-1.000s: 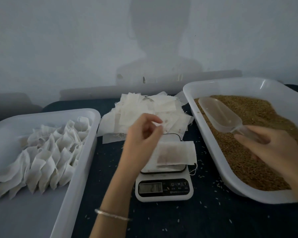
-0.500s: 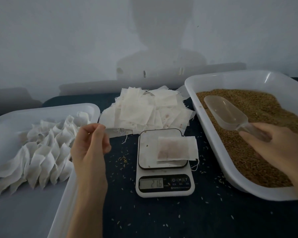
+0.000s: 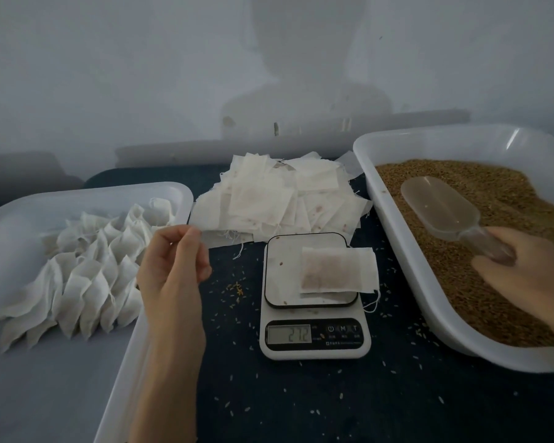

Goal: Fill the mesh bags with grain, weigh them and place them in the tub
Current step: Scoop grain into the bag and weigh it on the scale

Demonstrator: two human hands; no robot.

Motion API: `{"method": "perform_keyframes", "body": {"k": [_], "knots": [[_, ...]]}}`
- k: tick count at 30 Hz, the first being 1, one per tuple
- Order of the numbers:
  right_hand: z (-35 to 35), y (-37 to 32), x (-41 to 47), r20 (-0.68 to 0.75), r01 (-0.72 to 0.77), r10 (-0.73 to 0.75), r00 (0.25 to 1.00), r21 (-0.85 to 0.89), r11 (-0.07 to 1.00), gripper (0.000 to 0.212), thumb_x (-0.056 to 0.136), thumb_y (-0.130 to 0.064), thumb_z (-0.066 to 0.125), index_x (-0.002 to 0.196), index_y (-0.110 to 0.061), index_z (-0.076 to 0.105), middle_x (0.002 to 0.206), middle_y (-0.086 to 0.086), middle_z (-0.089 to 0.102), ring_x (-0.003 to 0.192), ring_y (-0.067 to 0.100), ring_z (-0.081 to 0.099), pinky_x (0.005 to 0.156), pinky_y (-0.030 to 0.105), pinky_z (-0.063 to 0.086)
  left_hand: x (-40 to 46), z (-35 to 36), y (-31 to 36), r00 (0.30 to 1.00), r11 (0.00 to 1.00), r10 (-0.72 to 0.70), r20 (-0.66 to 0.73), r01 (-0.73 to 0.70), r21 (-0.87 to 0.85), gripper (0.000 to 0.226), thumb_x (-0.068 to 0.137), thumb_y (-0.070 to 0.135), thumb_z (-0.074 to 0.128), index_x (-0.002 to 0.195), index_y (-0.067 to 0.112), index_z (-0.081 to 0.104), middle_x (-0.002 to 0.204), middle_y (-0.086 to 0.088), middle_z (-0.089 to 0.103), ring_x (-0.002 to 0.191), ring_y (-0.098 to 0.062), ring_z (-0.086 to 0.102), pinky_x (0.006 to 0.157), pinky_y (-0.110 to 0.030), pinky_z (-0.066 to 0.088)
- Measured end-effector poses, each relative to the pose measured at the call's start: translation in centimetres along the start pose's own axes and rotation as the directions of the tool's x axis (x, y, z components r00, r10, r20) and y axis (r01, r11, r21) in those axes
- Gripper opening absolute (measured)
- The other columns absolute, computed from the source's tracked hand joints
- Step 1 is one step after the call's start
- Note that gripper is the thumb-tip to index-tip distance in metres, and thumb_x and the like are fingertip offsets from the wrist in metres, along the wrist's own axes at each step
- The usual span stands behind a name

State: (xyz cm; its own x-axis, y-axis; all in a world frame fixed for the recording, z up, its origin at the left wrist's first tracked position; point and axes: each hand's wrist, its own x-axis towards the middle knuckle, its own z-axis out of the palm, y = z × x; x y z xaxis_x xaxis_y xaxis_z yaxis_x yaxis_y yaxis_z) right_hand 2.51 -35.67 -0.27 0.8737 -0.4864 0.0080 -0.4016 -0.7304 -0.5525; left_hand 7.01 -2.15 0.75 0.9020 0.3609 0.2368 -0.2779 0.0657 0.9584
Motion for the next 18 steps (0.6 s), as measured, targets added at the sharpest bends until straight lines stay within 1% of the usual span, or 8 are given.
{"method": "perform_keyframes", "body": {"k": [2, 5, 8, 11, 13, 16, 18], "knots": [[0.12, 0.22, 0.35, 0.020, -0.024, 0.024, 1.000, -0.019, 1.000, 0.037, 0.087, -0.019, 0.059, 0.122, -0.027, 0.055, 0.078, 0.000, 0.064, 0.069, 0.022, 0.060, 0.072, 0.039, 0.051, 0.01, 0.01, 0.00, 1.000, 1.000, -0.005, 0.001, 0.005, 0.000, 0.021, 0.096, 0.011, 0.051, 0.077, 0.017, 0.054, 0.058, 0.005, 0.044, 0.055, -0.007, 0.036, 0.057, -0.023, 0.034], [0.27, 0.35, 0.58, 0.025, -0.032, 0.033, 0.999, -0.041, 0.999, 0.040, 0.087, -0.016, 0.059, 0.126, -0.023, 0.055, 0.079, 0.001, 0.064, 0.070, 0.023, 0.060, 0.072, 0.039, 0.051, -0.06, -0.02, 0.03, 1.000, 1.000, -0.011, 0.005, 0.011, 0.006, 0.021, 0.096, 0.011, 0.050, 0.077, 0.018, 0.054, 0.058, 0.006, 0.044, 0.055, -0.007, 0.037, 0.058, -0.022, 0.034], [0.37, 0.48, 0.70, 0.028, -0.025, 0.027, 0.999, -0.057, 0.998, 0.042, 0.086, -0.016, 0.060, 0.127, -0.024, 0.056, 0.078, -0.001, 0.064, 0.068, 0.023, 0.060, 0.070, 0.039, 0.051, -0.15, -0.10, 0.04, 1.000, 1.000, -0.009, 0.015, 0.009, 0.012, 0.020, 0.096, 0.010, 0.049, 0.078, 0.016, 0.054, 0.058, 0.006, 0.043, 0.055, -0.007, 0.036, 0.056, -0.020, 0.035], [0.51, 0.59, 0.85, 0.036, -0.032, 0.035, 0.999, -0.057, 0.998, 0.043, 0.086, -0.017, 0.061, 0.128, -0.024, 0.056, 0.079, 0.000, 0.064, 0.070, 0.024, 0.061, 0.073, 0.042, 0.052, -0.18, -0.03, 0.03, 1.000, 1.000, -0.013, 0.022, 0.012, 0.015, 0.018, 0.096, 0.010, 0.049, 0.080, 0.013, 0.054, 0.058, 0.005, 0.043, 0.053, -0.006, 0.036, 0.054, -0.017, 0.035], [0.55, 0.58, 0.94, 0.039, -0.036, 0.038, 0.999, -0.059, 0.998, 0.043, 0.086, -0.017, 0.061, 0.129, -0.023, 0.055, 0.081, 0.000, 0.064, 0.072, 0.024, 0.060, 0.075, 0.044, 0.052, -0.18, 0.10, 0.01, 1.000, 1.000, -0.017, 0.026, 0.017, 0.014, 0.016, 0.096, 0.009, 0.049, 0.081, 0.012, 0.054, 0.059, 0.003, 0.044, 0.053, -0.006, 0.036, 0.053, -0.018, 0.034], [0.52, 0.45, 0.93, 0.047, -0.029, 0.033, 0.998, -0.082, 0.996, 0.044, 0.087, -0.020, 0.061, 0.130, -0.025, 0.054, 0.085, -0.003, 0.062, 0.074, 0.020, 0.059, 0.075, 0.041, 0.050, -0.13, 0.04, -0.23, 0.999, 0.999, -0.021, 0.027, 0.021, 0.029, 0.016, 0.096, 0.010, 0.049, 0.082, 0.011, 0.055, 0.059, 0.004, 0.044, 0.054, -0.006, 0.036, 0.054, -0.019, 0.034], [0.49, 0.42, 0.87, 0.049, -0.027, 0.031, 0.998, -0.090, 0.996, 0.044, 0.087, -0.021, 0.062, 0.130, -0.026, 0.054, 0.084, -0.005, 0.061, 0.073, 0.018, 0.057, 0.071, 0.038, 0.047, -0.10, -0.06, -0.54, 0.999, 0.999, -0.018, 0.043, 0.017, 0.031, 0.016, 0.096, 0.011, 0.050, 0.081, 0.013, 0.055, 0.058, 0.005, 0.044, 0.054, -0.006, 0.037, 0.055, -0.018, 0.035]]}}
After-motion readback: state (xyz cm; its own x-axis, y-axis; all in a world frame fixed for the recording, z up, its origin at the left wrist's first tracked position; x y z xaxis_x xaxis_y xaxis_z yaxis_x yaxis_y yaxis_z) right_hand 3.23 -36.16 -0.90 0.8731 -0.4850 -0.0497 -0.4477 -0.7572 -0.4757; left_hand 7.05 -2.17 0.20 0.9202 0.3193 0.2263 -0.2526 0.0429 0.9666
